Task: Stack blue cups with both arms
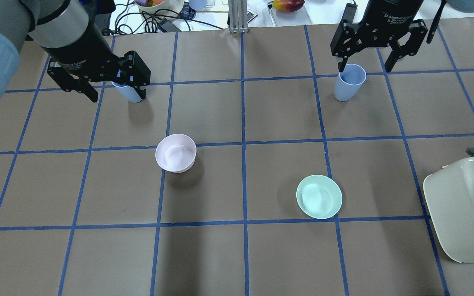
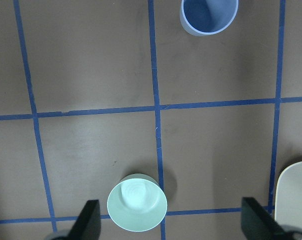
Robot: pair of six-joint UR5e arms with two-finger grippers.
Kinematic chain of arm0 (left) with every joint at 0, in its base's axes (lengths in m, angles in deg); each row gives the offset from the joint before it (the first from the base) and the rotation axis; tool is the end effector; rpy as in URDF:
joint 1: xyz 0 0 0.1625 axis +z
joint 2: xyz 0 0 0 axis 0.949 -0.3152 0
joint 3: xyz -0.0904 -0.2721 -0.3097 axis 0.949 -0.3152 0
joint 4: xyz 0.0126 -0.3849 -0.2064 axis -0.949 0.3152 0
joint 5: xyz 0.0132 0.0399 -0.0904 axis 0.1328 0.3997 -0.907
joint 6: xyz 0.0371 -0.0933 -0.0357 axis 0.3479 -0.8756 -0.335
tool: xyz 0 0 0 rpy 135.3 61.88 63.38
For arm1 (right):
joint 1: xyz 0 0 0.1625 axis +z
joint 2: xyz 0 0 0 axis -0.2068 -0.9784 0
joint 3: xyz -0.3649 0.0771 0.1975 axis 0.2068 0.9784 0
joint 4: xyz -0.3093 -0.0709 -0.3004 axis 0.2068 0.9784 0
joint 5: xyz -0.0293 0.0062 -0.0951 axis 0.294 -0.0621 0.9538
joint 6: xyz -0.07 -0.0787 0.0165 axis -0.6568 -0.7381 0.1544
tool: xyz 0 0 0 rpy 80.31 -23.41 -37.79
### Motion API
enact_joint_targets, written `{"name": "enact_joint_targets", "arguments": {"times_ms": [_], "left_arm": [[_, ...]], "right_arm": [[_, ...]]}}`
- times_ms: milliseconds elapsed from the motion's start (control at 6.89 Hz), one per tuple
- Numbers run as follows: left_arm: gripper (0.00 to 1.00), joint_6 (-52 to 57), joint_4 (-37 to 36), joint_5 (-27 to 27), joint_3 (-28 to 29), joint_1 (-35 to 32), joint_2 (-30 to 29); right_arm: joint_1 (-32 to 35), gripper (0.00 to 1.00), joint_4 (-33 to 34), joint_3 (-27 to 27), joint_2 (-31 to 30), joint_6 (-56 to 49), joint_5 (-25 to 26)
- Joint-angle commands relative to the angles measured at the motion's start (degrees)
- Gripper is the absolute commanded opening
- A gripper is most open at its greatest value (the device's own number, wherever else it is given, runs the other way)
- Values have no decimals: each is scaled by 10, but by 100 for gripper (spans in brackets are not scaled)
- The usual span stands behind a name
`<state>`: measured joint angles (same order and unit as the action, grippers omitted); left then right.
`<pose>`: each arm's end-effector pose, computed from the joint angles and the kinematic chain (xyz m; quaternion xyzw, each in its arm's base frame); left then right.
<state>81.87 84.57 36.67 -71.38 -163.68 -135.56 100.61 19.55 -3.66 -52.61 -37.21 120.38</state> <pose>-0.1526 -0.5042 0.5043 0.0103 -0.9995 0.0294 0.0070 0.1209 -0.5801 0.4853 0.0259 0.9990 0.0351 0.0046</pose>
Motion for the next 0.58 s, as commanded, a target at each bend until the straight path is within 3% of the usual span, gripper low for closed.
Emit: {"name": "enact_joint_targets", "arguments": {"times_ms": [0,145,435], "left_arm": [[100,0,-1,-1,0,3,0],[100,3,-2,-4,1,4,1],[100,9,-55,-2,5,17,-57]], "right_arm": [[0,100,0,0,0,0,0],[0,100,1,0,0,0,0],[0,100,0,0,0,0,-1]]}}
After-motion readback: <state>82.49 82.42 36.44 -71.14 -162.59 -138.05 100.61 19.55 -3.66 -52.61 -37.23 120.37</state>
